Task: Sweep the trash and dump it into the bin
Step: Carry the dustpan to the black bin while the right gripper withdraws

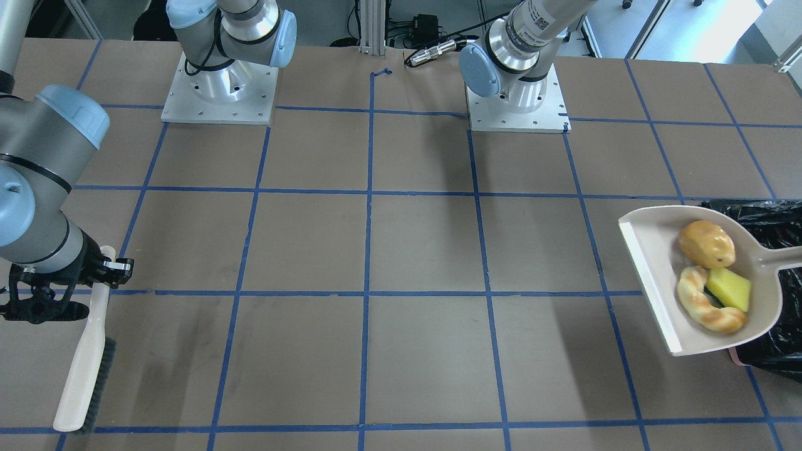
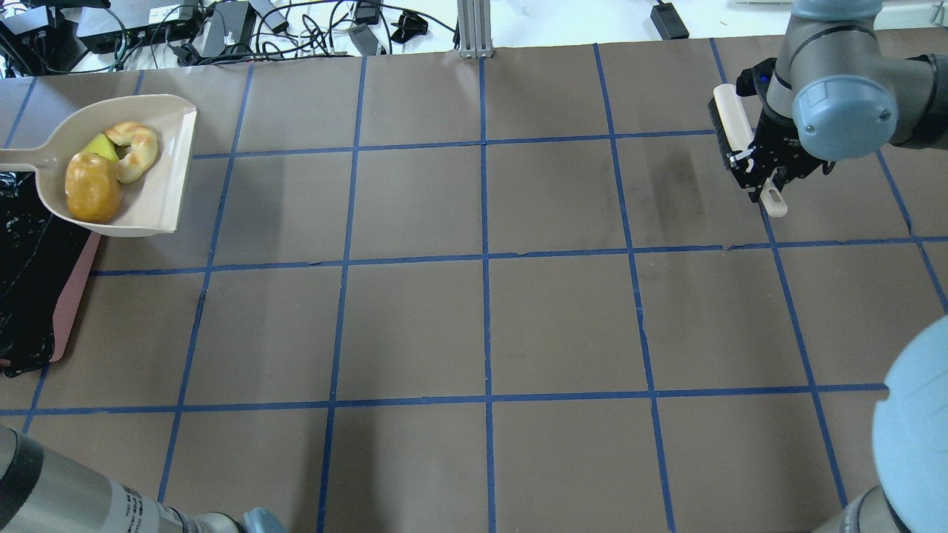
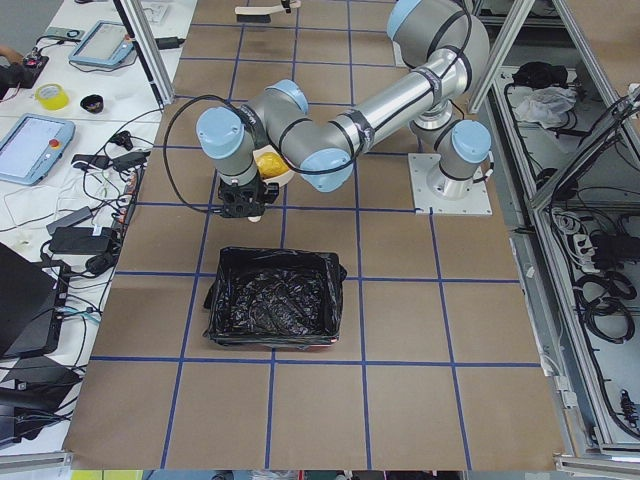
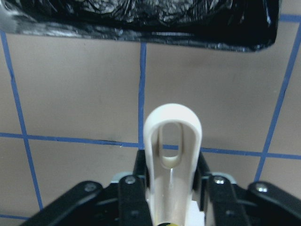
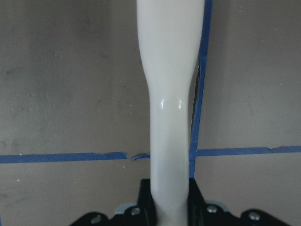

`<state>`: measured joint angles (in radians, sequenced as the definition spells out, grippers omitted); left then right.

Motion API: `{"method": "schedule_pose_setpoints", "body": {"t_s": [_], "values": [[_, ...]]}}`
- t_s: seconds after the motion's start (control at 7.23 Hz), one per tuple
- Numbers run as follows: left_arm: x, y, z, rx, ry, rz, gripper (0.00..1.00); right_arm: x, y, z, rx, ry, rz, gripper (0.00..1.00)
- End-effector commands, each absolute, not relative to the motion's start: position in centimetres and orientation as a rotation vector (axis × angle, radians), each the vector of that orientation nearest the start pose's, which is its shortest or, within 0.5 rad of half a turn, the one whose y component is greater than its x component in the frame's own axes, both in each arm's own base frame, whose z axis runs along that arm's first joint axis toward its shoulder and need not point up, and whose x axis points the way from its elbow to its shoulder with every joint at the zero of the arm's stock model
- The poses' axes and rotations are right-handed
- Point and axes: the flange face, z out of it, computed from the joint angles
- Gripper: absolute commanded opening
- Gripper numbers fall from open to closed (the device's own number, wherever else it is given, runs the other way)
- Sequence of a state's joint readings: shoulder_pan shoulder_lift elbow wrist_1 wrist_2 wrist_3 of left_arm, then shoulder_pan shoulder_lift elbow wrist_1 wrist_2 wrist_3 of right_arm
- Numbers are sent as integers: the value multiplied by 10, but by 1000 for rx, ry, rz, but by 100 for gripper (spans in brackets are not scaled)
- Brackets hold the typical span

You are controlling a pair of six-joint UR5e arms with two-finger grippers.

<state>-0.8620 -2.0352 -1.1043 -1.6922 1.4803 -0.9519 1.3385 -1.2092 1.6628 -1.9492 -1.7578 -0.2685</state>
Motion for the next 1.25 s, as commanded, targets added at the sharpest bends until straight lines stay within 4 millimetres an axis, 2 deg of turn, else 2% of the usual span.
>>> {"method": "schedule_pose_setpoints", "body": {"t_s": [0.0,0.14,0.28,0.42,0.55,0.83,1.11], "values": [[378,-607,450,-2399,2139,157,0,-40,-608,264,-70,3257,221,0],[400,-613,449,-2408,2128,142,0,-47,-606,254,-50,3255,222,0],[432,-610,444,-2434,2104,120,0,-48,-600,243,-47,3256,218,0],[472,-598,442,-2427,2109,79,0,-52,-594,234,-26,3266,177,0],[499,-592,441,-2423,2114,44,0,-55,-589,227,-16,3266,183,0],[536,-581,430,-2397,2065,20,0,-58,-587,227,-37,3263,190,0],[566,-559,420,-2446,2091,34,0,-58,-585,228,-50,3262,204,0]]}}
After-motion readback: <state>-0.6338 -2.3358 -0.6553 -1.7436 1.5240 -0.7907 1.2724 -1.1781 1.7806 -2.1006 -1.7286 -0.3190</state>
